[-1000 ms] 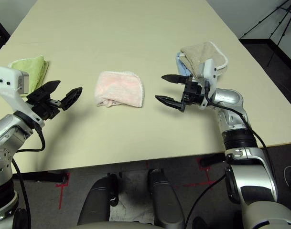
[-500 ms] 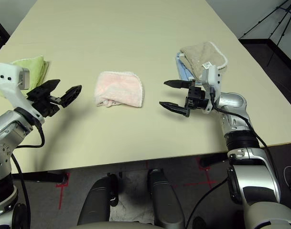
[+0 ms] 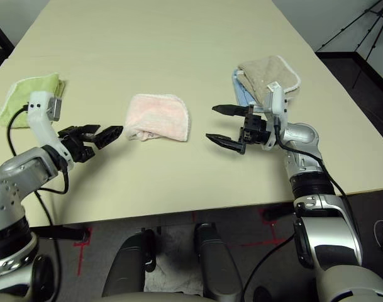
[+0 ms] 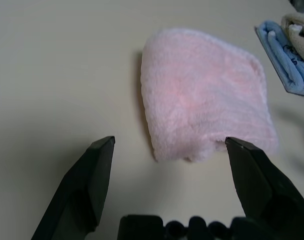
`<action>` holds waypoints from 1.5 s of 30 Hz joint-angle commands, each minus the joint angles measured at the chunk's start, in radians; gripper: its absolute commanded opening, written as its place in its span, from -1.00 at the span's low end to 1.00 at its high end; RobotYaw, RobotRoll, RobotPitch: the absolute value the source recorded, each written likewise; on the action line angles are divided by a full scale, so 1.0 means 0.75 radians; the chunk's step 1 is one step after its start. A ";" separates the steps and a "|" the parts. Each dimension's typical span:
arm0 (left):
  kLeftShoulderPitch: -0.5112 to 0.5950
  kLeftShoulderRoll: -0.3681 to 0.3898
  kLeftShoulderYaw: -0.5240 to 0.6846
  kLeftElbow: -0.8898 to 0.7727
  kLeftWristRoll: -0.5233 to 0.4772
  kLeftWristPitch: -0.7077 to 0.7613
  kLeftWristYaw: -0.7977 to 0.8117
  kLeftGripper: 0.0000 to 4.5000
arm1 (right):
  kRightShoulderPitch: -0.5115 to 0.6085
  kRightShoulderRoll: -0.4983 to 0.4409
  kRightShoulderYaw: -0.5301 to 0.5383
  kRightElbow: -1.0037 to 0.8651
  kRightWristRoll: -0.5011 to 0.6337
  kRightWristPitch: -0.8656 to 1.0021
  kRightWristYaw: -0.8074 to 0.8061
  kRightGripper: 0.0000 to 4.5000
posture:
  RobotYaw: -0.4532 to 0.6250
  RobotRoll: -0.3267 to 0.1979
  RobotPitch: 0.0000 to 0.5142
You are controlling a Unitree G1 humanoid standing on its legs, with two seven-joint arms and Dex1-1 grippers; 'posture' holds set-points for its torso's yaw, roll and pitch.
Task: Fold the towel and set it aside.
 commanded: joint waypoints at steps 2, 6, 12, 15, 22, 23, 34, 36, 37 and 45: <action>-0.134 -0.070 0.137 0.170 0.040 0.146 0.080 0.99 | 0.028 -0.027 -0.024 -0.017 0.006 -0.004 0.004 1.00 | -0.29 0.25 -0.33; -0.226 -0.099 0.244 0.401 0.009 0.156 0.182 0.99 | 0.041 -0.037 -0.022 -0.035 0.000 -0.008 -0.007 1.00 | -0.32 0.25 -0.31; -0.274 -0.069 0.256 0.571 -0.023 0.156 0.239 0.99 | 0.049 -0.055 -0.025 -0.056 0.000 0.000 -0.026 1.00 | -0.36 0.25 -0.31; -0.286 -0.062 0.226 0.608 -0.023 0.156 0.234 0.99 | 0.051 -0.063 -0.026 -0.060 0.000 0.000 -0.037 1.00 | -0.37 0.25 -0.30; -0.336 -0.088 0.167 0.648 -0.018 0.156 0.212 0.99 | 0.059 -0.062 -0.017 -0.075 -0.001 0.005 -0.054 1.00 | -0.38 0.25 -0.28; -0.343 -0.095 0.157 0.651 -0.011 0.156 0.206 0.99 | 0.059 -0.061 -0.016 -0.076 -0.001 0.006 -0.055 1.00 | -0.38 0.25 -0.28; -0.335 -0.099 -0.012 0.685 0.056 0.063 0.109 0.99 | 0.063 -0.061 -0.007 -0.097 -0.005 0.023 -0.065 1.00 | -0.40 0.25 -0.24; -0.322 -0.077 -0.063 0.686 0.071 -0.004 0.078 0.82 | 0.065 -0.062 -0.007 -0.102 -0.006 0.026 -0.068 1.00 | -0.40 0.25 -0.24; -0.318 -0.071 -0.077 0.687 0.074 -0.021 0.064 0.70 | 0.065 -0.062 -0.007 -0.103 -0.007 0.026 -0.069 1.00 | -0.40 0.25 -0.24; -0.280 -0.059 -0.105 0.637 0.062 -0.042 0.029 -0.64 | 0.071 -0.068 -0.008 -0.093 -0.012 0.019 -0.068 1.00 | -0.39 0.25 -0.23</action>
